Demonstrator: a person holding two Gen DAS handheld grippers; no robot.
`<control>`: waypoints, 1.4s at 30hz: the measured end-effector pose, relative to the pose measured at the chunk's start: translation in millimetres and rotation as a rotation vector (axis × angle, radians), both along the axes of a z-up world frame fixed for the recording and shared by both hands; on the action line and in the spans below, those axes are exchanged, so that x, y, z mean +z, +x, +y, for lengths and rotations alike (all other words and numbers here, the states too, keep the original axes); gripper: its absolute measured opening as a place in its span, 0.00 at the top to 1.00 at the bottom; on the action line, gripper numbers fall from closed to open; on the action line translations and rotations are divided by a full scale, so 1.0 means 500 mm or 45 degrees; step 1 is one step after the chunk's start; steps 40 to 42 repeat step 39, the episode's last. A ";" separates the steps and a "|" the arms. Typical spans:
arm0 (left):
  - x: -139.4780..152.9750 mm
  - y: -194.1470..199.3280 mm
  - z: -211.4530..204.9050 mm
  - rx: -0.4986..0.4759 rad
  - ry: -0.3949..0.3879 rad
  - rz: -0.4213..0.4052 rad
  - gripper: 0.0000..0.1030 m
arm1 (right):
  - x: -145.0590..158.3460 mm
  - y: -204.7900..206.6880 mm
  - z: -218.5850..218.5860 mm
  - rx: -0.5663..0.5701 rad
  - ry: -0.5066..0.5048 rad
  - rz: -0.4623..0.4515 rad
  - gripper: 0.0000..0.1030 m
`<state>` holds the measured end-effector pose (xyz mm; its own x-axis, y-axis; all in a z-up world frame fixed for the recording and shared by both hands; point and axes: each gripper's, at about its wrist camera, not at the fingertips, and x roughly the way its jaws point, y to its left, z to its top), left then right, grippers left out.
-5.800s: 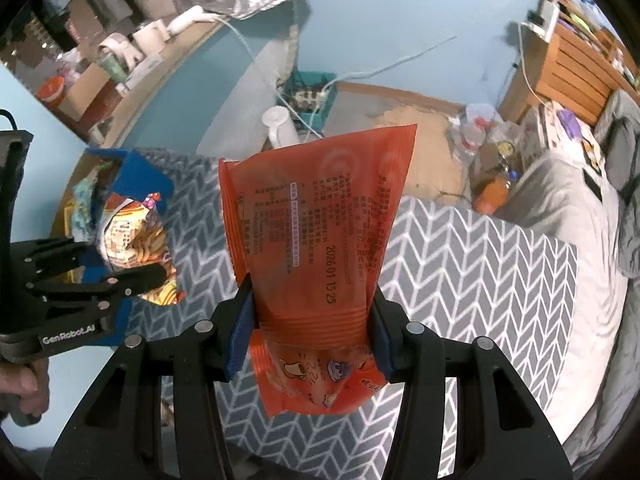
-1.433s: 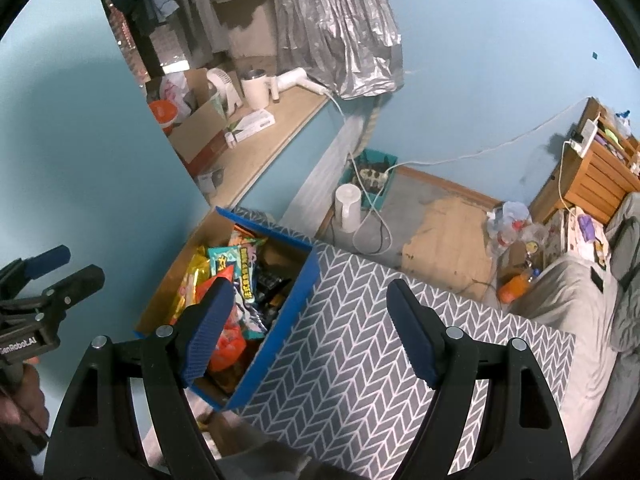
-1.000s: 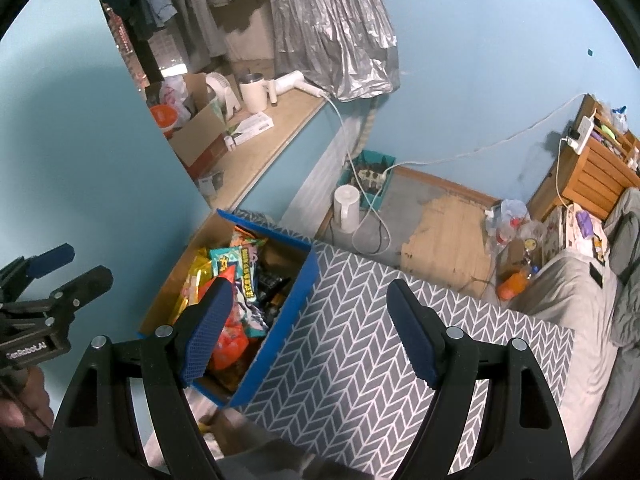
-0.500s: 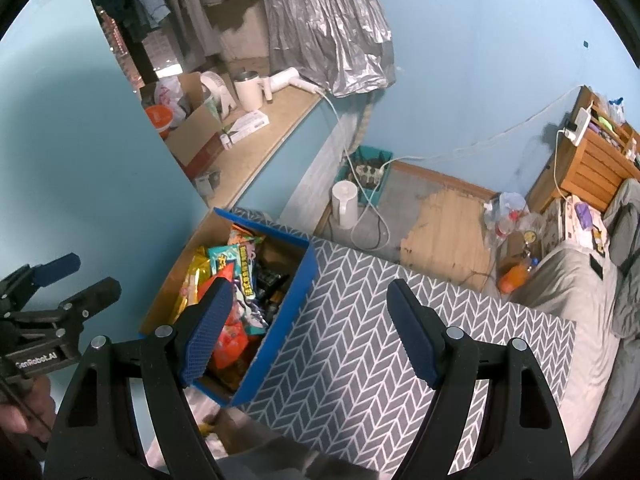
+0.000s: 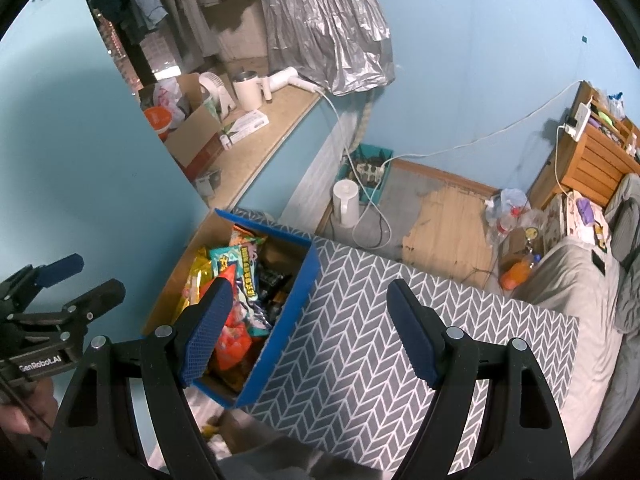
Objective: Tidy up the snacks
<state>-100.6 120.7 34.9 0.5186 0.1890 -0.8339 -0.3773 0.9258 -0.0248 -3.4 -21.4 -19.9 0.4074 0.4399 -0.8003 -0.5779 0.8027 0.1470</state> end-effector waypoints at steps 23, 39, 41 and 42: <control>-0.017 0.002 0.006 0.009 -0.036 0.021 0.13 | -0.006 0.000 0.011 -0.019 0.005 0.009 0.23; -0.019 -0.005 0.010 0.014 -0.041 0.028 0.13 | -0.013 -0.011 0.014 -0.030 0.002 0.017 0.23; -0.019 -0.005 0.010 0.014 -0.041 0.028 0.13 | -0.013 -0.011 0.014 -0.030 0.002 0.017 0.23; -0.019 -0.005 0.010 0.014 -0.041 0.028 0.13 | -0.013 -0.011 0.014 -0.030 0.002 0.017 0.23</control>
